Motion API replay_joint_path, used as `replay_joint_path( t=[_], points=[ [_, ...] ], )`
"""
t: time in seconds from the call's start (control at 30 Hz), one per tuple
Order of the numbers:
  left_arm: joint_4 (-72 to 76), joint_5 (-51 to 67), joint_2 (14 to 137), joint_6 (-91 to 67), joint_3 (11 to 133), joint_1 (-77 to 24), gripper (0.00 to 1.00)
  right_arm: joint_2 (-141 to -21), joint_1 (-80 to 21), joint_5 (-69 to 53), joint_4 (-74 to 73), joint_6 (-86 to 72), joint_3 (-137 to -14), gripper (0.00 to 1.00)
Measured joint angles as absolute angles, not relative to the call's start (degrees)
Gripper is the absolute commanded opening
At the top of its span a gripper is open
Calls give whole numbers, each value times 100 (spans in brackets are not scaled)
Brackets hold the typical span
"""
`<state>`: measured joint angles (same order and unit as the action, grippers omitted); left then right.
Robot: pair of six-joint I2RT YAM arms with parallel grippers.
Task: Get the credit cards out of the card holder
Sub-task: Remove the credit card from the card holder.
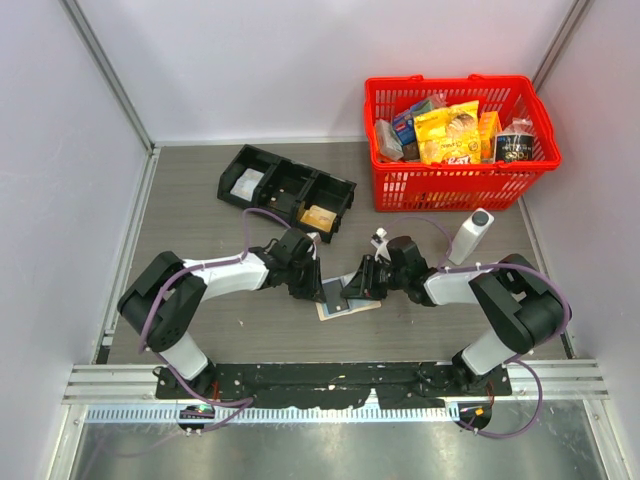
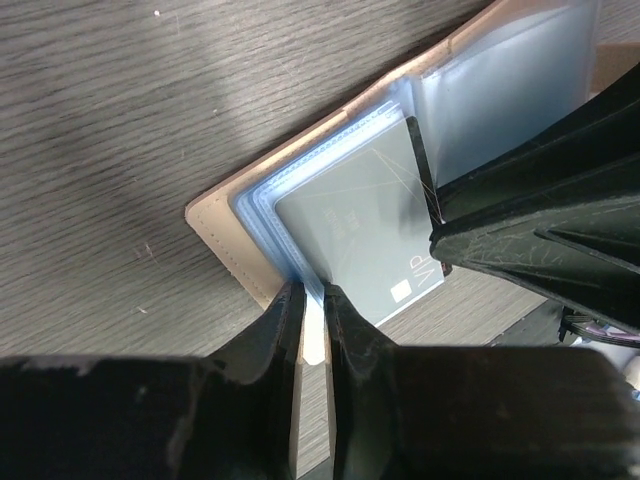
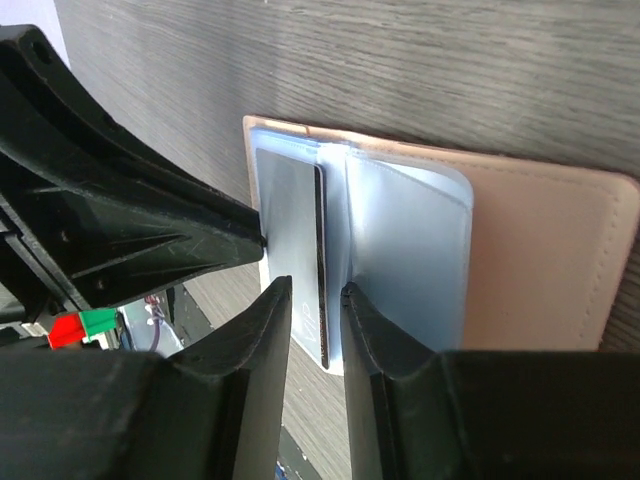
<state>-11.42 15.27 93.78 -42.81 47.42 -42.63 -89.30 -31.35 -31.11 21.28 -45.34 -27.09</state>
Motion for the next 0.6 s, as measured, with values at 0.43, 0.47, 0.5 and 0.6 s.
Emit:
replay_joint_path(
  t=[0.43,0.47,0.5,0.6],
  points=[
    [-1168,1459,9373,-4235,4742,-4263,12,-8962,-3155,-3483,2569,-4661,-2681,28],
    [-1175,1457,9373,-4230,4742,-4263,12,-8965,-3159,-3483,2582,-4668,-2681,28],
    [-1177,1457,9373,-4219,4742,-4263,11,-8967,-3166,-3485,2593,-4670,-2681,28],
    [-1186,1455,9373,-4189,4742,-4261,9,-9015,-3177,-3496,2670,-4674,-2683,29]
  ],
)
